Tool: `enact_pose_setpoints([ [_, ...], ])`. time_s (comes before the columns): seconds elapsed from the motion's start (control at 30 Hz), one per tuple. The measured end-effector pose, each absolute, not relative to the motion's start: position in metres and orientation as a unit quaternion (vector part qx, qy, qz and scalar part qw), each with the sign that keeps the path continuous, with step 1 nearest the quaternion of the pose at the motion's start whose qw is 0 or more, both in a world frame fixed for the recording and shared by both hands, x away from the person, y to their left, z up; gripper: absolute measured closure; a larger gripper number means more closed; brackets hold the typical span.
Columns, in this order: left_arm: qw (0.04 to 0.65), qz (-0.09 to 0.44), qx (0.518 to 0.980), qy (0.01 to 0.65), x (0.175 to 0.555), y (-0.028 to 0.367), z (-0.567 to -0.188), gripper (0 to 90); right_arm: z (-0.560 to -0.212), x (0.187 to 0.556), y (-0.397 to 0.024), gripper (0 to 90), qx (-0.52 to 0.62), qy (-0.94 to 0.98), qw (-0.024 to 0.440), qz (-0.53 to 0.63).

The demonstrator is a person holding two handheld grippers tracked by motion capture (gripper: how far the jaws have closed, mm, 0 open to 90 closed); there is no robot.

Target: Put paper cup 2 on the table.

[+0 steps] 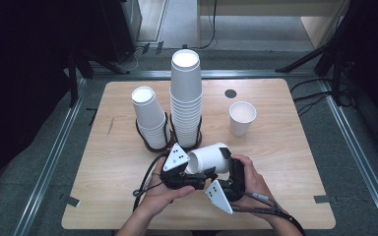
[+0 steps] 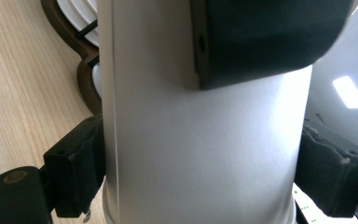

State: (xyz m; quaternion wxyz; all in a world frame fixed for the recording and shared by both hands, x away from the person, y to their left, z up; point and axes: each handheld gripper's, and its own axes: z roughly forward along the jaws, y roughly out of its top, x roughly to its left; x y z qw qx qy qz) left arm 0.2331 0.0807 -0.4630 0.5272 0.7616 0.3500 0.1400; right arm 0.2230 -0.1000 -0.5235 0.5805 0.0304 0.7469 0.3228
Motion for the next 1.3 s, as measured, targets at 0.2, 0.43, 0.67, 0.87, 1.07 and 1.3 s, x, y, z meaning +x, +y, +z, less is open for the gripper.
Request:
enact_pose_setpoints([
  [0.2,0.532,0.132,0.762,0.344,0.2342,0.0827,-0.4627,20.7,-0.523,0.2235,-0.101,11.6,0.035,0.746,0.581,0.325],
  [0.43,0.532,0.136,0.763,0.342,0.2327,0.0813,-0.4621,22.6,-0.523,0.2237,-0.1012,10.1,0.035,0.745,0.582,0.324],
  [0.67,0.529,0.131,0.767,0.338,0.2337,0.0817,-0.4635,24.4,-0.5245,0.2249,-0.1008,7.3,0.031,0.751,0.577,0.321],
  [0.87,0.532,0.13,0.766,0.337,0.2341,0.0835,-0.4625,25.0,-0.5233,0.2256,-0.1008,0.2,0.043,0.757,0.565,0.325],
  [1.07,0.534,0.133,0.763,0.339,0.2346,0.0842,-0.4625,25.4,-0.52,0.2243,-0.102,0.0,0.05,0.758,0.554,0.34],
  [1.3,0.534,0.139,0.759,0.346,0.2355,0.0855,-0.4625,25.6,-0.5152,0.2212,-0.1039,0.0,0.057,0.752,0.553,0.354],
])
